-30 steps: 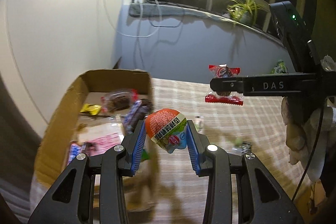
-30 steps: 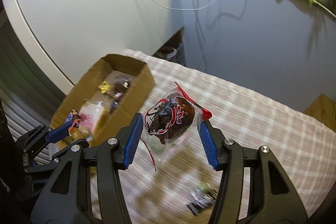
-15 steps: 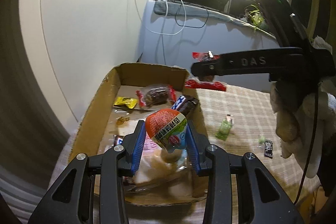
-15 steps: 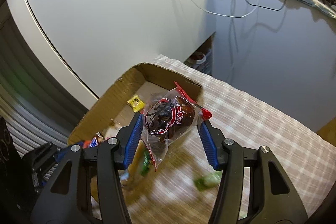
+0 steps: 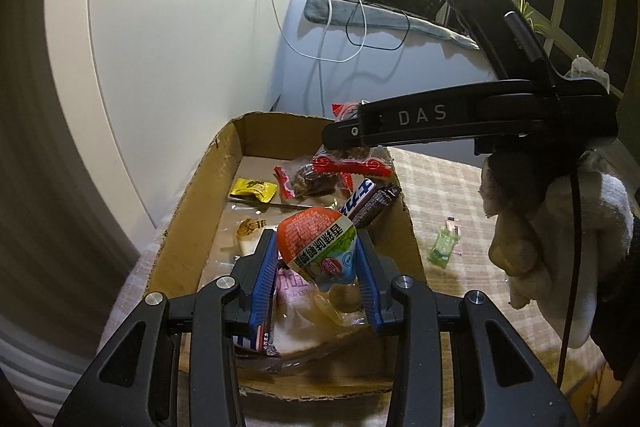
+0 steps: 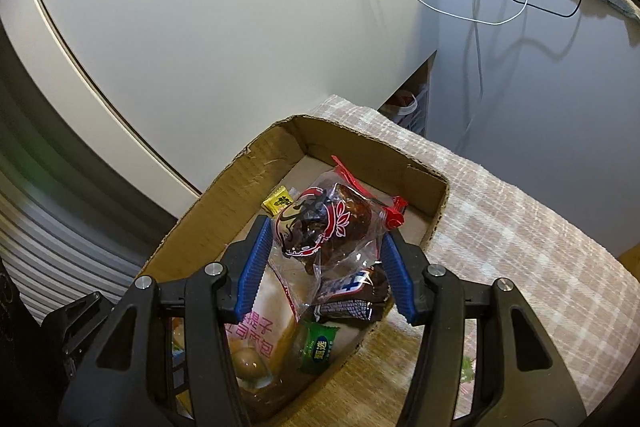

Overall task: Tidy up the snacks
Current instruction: 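Carry both snacks over the box and release them inside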

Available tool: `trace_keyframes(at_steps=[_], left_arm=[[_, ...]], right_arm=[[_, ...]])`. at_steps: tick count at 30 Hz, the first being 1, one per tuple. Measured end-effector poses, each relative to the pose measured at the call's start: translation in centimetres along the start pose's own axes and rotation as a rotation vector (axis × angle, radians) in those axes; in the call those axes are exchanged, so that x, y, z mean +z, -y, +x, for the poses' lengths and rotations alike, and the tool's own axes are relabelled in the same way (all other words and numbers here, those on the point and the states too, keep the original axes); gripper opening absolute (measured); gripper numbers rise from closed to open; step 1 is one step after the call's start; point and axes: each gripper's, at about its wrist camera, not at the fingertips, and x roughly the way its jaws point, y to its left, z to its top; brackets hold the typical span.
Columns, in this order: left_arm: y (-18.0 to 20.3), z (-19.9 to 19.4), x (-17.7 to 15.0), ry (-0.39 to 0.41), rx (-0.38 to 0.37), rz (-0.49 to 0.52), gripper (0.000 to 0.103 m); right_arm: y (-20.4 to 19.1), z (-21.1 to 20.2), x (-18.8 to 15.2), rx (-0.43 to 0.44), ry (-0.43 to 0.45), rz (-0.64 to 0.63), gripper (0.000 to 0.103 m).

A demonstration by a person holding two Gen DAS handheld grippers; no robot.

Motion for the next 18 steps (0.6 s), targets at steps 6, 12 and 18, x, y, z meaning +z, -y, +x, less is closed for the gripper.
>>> trace_keyframes(at_steps=[6, 12, 18], left_arm=[[0.2, 0.0, 0.1, 0.007, 0.004, 0.009, 0.044], [0.2, -0.3, 0.3, 0.019, 0.011, 0.01, 0.054], [0.8, -0.7, 0.4, 0.029, 0.006, 0.017, 0.054]], right_arm=[[-0.4, 0.2, 0.0, 0.0, 0.001, -0.021, 0.064], [-0.8, -0.7, 0.0, -0.012, 0.024, -0.035, 0.072], [-0.4, -1.8, -0.3, -0.019, 0.039, -0.027, 0.072]])
